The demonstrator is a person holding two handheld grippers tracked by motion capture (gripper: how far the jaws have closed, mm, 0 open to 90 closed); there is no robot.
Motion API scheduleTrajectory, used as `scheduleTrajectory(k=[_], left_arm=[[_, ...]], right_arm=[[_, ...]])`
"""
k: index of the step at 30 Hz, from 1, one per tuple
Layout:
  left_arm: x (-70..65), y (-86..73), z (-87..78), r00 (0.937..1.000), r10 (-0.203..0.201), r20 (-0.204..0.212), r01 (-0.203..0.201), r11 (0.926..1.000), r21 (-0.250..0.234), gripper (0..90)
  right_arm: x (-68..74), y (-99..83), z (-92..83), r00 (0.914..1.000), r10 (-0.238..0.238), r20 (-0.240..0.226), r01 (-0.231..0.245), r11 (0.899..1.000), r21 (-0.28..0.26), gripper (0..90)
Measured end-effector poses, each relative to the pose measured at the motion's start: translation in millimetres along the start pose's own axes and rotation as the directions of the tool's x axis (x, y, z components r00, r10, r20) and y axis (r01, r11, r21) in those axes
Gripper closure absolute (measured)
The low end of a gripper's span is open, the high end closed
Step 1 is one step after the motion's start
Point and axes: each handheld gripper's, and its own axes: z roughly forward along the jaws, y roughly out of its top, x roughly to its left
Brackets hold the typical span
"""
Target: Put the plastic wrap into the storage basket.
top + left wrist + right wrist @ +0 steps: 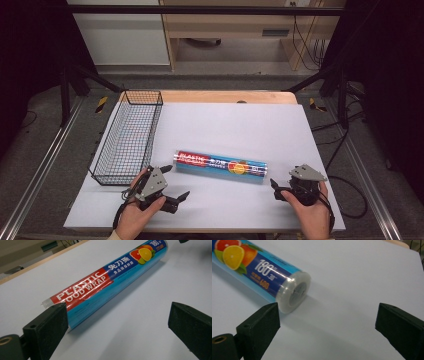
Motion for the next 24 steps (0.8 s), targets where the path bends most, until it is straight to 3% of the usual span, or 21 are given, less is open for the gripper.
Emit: scheduleTrajectory(k=[5, 10, 17, 18, 19, 20, 24], left_arm=[[-0.9, -0.2, 0.3, 1.0, 0.003, 0.009, -0.003, 1.0, 0.009, 2.9], [-0.4, 0.1, -3.1, 0.9999, 0.004, 0.013, -0.004, 1.0, 0.0, 2.9], [-0.7, 0.3, -3.2, 0.9997, 0.009, 0.023, -0.009, 1.0, 0.0, 2.9], [-1.1, 0.3, -3.1, 0.9997, 0.011, 0.024, -0.011, 0.9999, 0.001, 2.9], [-1.3, 0.4, -3.1, 0.9996, 0.015, 0.024, -0.015, 0.9999, 0.003, 2.9], [-1.7, 0.4, -3.1, 0.9995, 0.017, 0.027, -0.017, 0.9999, 0.002, 2.9], [-1.0, 0.6, -4.0, 0.9994, 0.018, 0.03, -0.018, 0.9998, -0.001, 2.9]], right_arm=[[6.1, 11.7, 0.4, 0.9972, -0.07, -0.025, 0.07, 0.997, 0.022, 7.5], [16.3, 39.8, -1.2, 0.9762, -0.196, -0.093, 0.202, 0.977, 0.063, 5.2], [29.6, 82.9, 1.8, 0.9192, -0.324, -0.224, 0.347, 0.935, 0.07, 5.0], [29.6, 82.9, 1.8, 0.9192, -0.324, -0.224, 0.347, 0.935, 0.07, 5.0], [32.3, 93.6, 6.5, 0.9005, -0.354, -0.252, 0.379, 0.923, 0.057, 5.5], [33.1, 98.4, 9.6, 0.889, -0.376, -0.262, 0.404, 0.913, 0.061, 5.4], [35.6, 107.1, 30.1, 0.8575, -0.394, -0.331, 0.434, 0.899, 0.053, 6.5]])
